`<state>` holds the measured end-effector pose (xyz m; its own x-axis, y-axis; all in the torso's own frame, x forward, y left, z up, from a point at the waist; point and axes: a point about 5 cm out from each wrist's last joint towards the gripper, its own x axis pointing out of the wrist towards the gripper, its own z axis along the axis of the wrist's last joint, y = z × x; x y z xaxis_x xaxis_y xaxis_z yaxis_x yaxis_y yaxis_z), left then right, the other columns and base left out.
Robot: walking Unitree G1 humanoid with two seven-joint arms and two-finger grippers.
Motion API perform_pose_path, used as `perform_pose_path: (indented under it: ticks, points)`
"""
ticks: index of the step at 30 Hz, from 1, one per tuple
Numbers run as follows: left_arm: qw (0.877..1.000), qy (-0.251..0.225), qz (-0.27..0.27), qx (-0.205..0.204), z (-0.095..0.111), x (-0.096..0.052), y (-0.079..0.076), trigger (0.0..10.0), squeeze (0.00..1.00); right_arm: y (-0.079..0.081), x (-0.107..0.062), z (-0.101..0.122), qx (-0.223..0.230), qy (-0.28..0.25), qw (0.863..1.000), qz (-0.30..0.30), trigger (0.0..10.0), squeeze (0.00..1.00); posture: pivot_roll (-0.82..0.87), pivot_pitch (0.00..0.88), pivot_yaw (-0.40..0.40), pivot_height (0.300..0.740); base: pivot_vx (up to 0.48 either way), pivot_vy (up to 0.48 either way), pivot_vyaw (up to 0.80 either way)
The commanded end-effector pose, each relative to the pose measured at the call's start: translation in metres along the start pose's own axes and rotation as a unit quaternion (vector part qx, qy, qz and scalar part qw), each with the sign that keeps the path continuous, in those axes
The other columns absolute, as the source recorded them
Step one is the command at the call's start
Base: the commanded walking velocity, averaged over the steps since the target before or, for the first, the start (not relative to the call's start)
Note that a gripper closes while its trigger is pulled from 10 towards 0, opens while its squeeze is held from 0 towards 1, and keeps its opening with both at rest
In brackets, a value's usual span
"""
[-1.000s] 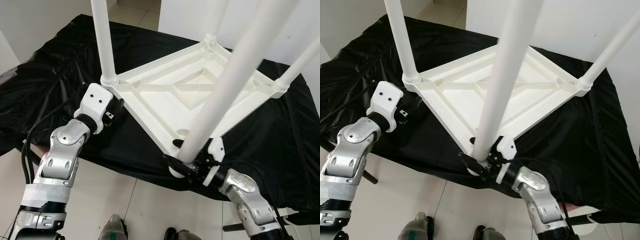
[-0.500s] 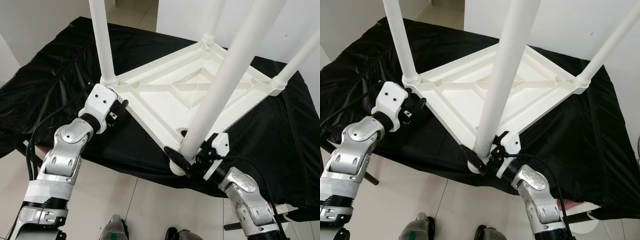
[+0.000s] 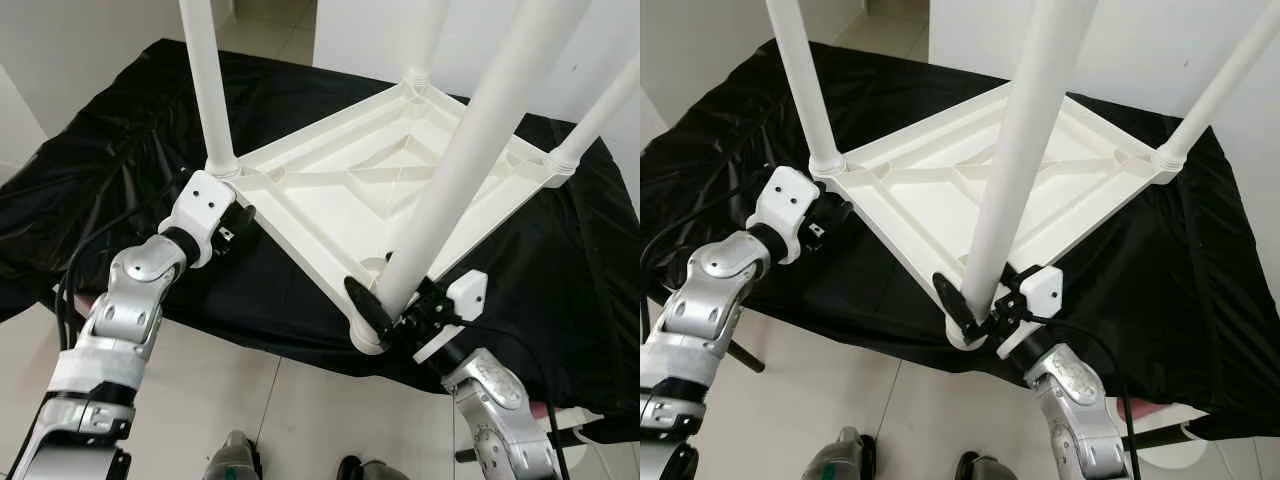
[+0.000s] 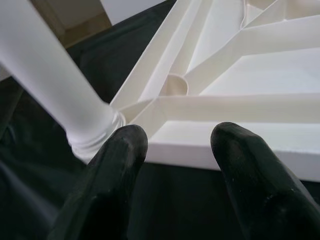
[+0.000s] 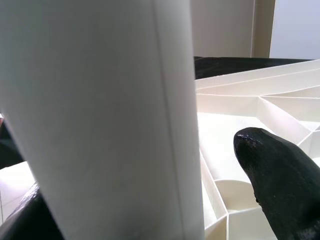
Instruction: Building children table
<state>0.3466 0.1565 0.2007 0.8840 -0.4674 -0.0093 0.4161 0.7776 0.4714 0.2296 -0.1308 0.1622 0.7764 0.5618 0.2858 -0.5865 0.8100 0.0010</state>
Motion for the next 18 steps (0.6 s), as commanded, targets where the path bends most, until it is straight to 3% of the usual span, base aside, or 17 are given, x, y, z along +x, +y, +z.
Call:
perform_pose_path:
  ticks: [1,4,18]
  points:
    - [1.000,0.005,-0.020,0.011,-0.003,0.005,-0.006,10.0,0.00,0.005,-0.005,-0.002,-0.009,0.013,1.000,0.015,10.0,0.00,0.14,0.116,0.008,0.740,0.000,0.000,0.00]
    - [1.000,-0.001,-0.027,0.013,0.000,0.009,-0.006,10.0,0.00,0.009,-0.011,-0.007,-0.010,0.037,0.998,0.042,10.0,0.00,0.13,0.119,0.012,0.740,0.000,0.000,0.00]
    - [0.998,0.006,-0.062,0.030,-0.005,0.025,-0.012,10.0,0.00,0.011,-0.038,0.000,-0.037,0.075,0.995,0.060,10.0,0.00,0.09,0.134,0.025,0.740,0.000,0.000,0.00]
